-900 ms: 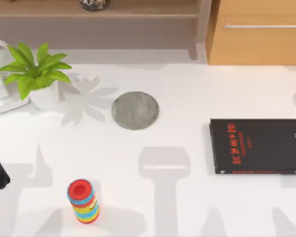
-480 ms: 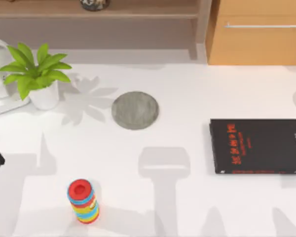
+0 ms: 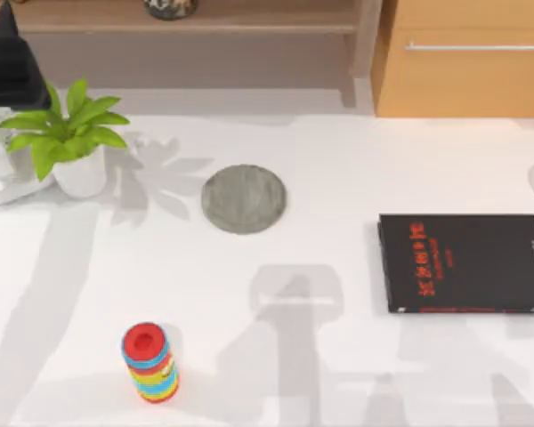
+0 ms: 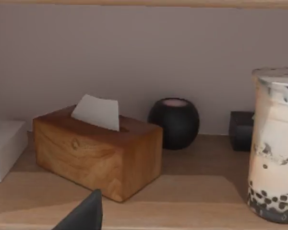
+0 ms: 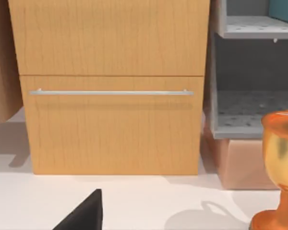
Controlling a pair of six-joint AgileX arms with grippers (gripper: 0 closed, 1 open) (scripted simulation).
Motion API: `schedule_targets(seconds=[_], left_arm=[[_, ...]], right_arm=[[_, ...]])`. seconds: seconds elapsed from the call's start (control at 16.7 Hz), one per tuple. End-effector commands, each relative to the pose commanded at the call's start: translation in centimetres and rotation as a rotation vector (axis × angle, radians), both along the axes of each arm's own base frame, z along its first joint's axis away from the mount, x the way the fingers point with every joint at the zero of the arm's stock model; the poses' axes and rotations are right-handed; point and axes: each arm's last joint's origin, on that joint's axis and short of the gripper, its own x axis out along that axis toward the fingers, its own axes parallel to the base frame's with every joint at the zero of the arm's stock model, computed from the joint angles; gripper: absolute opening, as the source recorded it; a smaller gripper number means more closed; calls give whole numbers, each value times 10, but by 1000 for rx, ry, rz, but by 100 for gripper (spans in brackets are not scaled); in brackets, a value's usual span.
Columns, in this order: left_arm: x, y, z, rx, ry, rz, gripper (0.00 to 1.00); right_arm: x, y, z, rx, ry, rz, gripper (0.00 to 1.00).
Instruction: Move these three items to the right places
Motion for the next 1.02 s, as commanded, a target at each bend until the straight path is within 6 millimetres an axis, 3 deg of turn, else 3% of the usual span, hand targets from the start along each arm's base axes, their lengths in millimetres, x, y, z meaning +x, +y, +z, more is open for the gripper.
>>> schedule_targets(seconds=[0.18, 0.36, 0.48, 0.72, 1.02], left_arm=[[65, -32, -4, 6, 38, -3, 100], [121, -68, -28, 14, 63, -6, 100], [146, -89, -45, 16, 65, -7, 100], [173, -117, -69, 13, 54, -9, 100], [177, -121, -72, 12, 52, -9, 100]], right_arm=[[0, 0, 0, 0, 0, 0, 100], [0, 0, 0, 0, 0, 0, 100], [0, 0, 0, 0, 0, 0, 100], [0, 0, 0, 0, 0, 0, 100], [0, 0, 0, 0, 0, 0, 100]])
